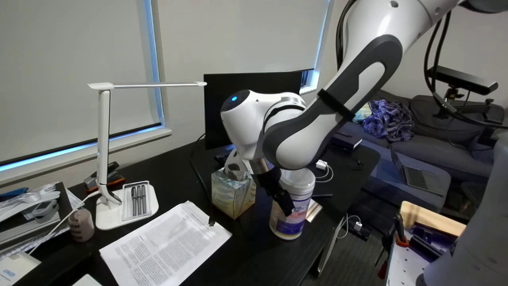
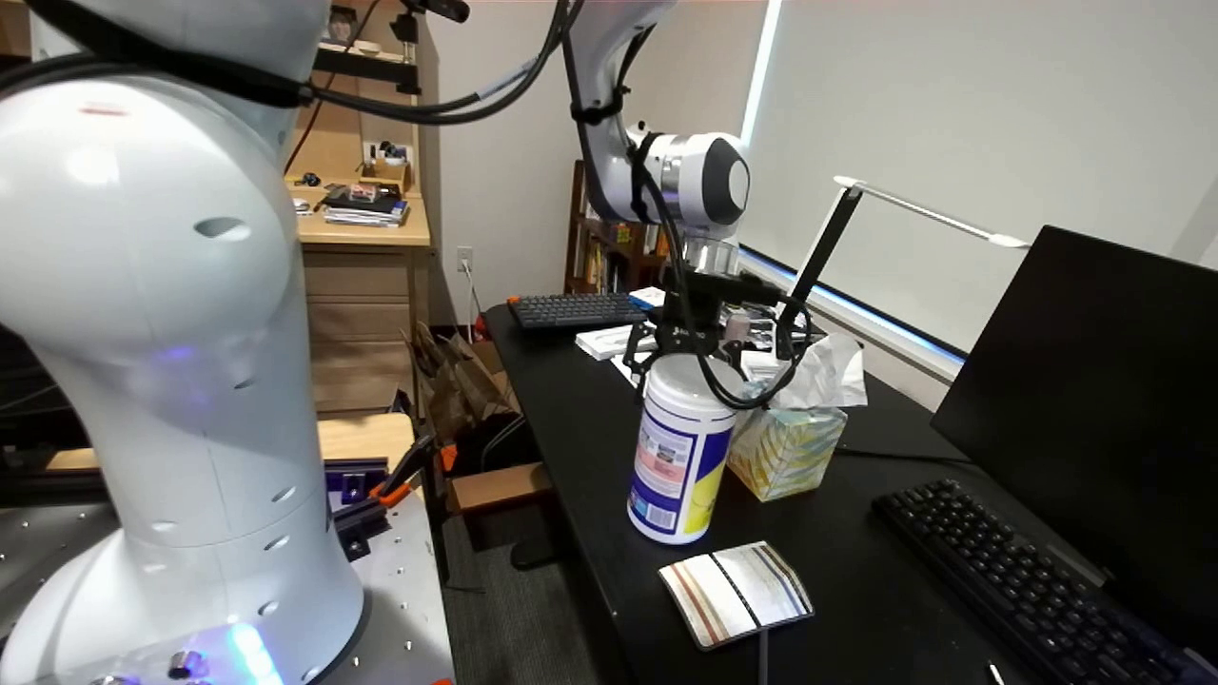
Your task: Move the bottle to the right then backwards.
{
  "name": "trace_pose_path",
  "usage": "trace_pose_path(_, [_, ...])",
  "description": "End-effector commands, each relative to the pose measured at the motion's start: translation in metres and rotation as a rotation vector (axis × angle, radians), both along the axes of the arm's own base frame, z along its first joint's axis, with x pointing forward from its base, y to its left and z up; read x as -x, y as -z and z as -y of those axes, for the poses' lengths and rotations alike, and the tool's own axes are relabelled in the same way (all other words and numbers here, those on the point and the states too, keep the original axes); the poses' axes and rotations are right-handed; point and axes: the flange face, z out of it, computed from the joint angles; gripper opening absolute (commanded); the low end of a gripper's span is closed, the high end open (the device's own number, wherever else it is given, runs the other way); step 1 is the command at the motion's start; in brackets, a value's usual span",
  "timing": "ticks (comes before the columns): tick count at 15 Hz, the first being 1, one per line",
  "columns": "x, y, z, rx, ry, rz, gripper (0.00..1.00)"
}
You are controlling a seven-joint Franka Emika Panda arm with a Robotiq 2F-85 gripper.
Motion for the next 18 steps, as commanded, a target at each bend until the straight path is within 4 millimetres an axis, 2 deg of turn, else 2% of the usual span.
trace_pose_path(1, [0.011,-0.033,-0.019,-0.117,0.052,0.009,1.0])
trace_pose_path(4, [0.011,-0.075,-0.028,-0.188,0.158,0.079,1.0])
trace_pose_path(6, [0.005,-0.111,-0.025,-0.225,0.207,0.161,1.0])
trace_pose_path(8, [-0.001,-0.14,-0.016,-0.235,0.243,0.225,1.0])
trace_pose_path(11, [0.002,-0.178,0.011,-0.265,0.363,0.317,1.0])
trace_pose_path(12, [0.005,-0.185,0.019,-0.273,0.404,0.322,1.0])
trace_pose_path(14, [0.012,-0.182,0.03,-0.293,0.515,0.317,1.0])
trace_pose_path(16, [0.023,-0.171,0.034,-0.298,0.608,0.315,1.0])
trace_pose_path(18, [0.036,-0.157,0.028,-0.304,0.654,0.302,1.0])
